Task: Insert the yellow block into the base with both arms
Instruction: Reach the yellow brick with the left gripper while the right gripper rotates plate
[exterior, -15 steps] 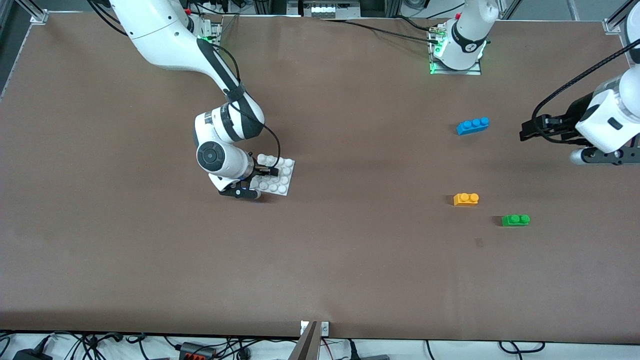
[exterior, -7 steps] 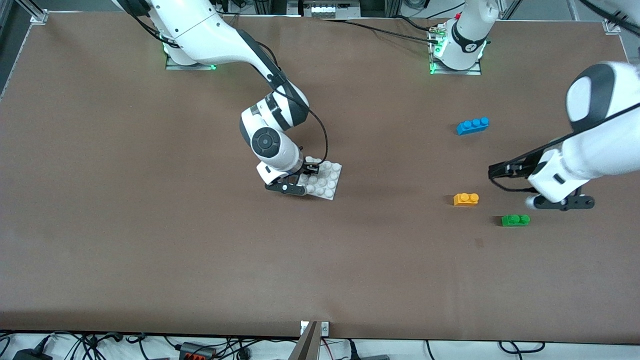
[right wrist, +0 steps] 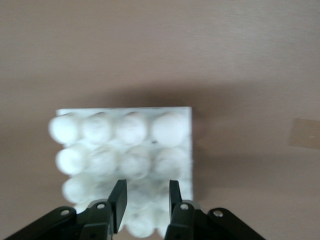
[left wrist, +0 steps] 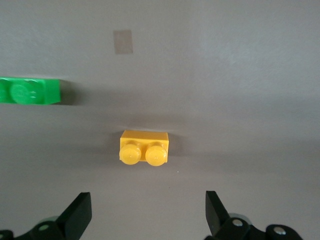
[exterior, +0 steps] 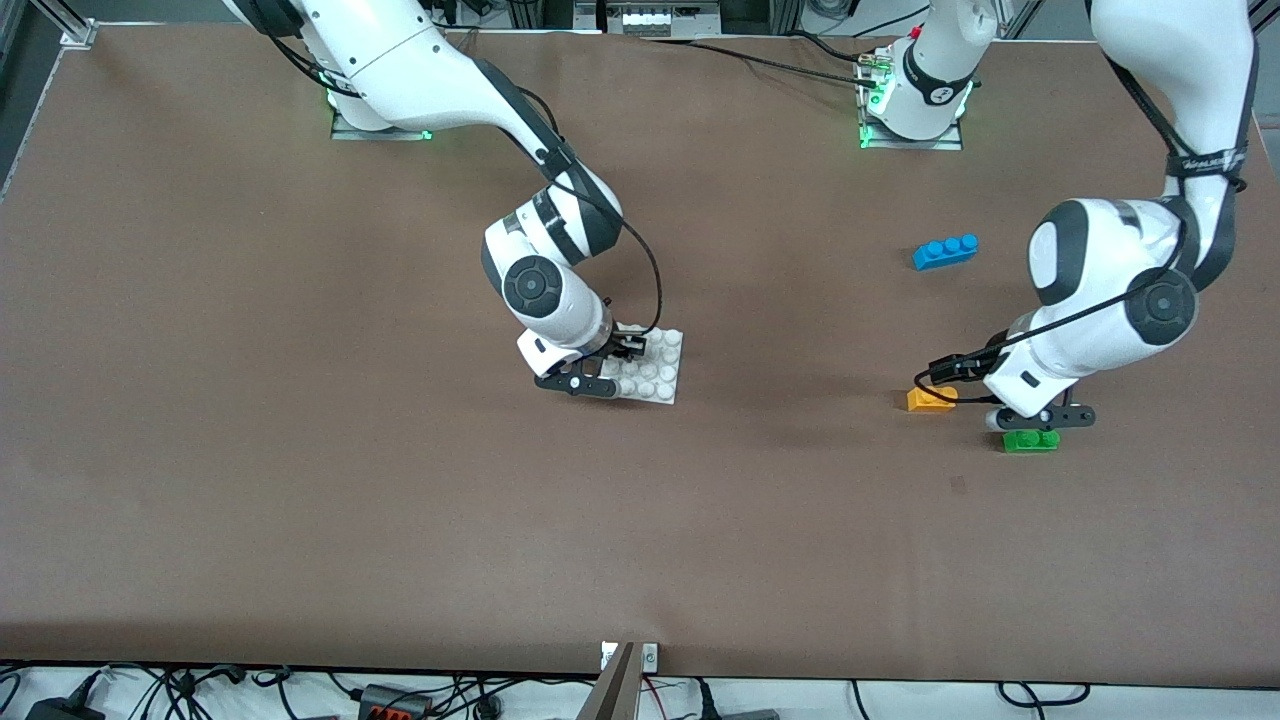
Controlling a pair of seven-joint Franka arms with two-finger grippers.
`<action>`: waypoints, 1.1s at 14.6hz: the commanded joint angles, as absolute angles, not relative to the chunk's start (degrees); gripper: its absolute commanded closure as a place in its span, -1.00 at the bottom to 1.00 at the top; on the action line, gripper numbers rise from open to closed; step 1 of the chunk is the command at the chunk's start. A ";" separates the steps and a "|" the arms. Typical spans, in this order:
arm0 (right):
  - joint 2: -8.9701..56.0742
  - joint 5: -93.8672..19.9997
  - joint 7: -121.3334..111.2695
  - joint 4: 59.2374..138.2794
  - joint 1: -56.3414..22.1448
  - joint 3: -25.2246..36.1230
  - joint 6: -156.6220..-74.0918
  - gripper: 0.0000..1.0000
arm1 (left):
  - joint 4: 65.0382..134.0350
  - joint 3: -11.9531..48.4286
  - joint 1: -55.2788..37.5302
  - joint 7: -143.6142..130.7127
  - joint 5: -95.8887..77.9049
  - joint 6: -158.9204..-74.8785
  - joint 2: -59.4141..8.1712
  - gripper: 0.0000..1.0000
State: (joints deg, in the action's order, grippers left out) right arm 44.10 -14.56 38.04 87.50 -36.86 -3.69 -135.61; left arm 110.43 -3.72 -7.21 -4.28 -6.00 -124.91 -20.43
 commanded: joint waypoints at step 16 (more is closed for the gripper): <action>47.72 -11.69 33.23 85.52 -43.24 -3.69 -142.21 0.14 | 114.79 -3.78 -7.21 -1.32 -7.12 -143.79 -28.48 -1.00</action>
State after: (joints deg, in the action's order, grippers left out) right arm 46.75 -12.36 34.81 86.78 -42.00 -3.74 -141.64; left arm 114.44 -3.73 -7.45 -3.11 -6.01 -142.79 -28.48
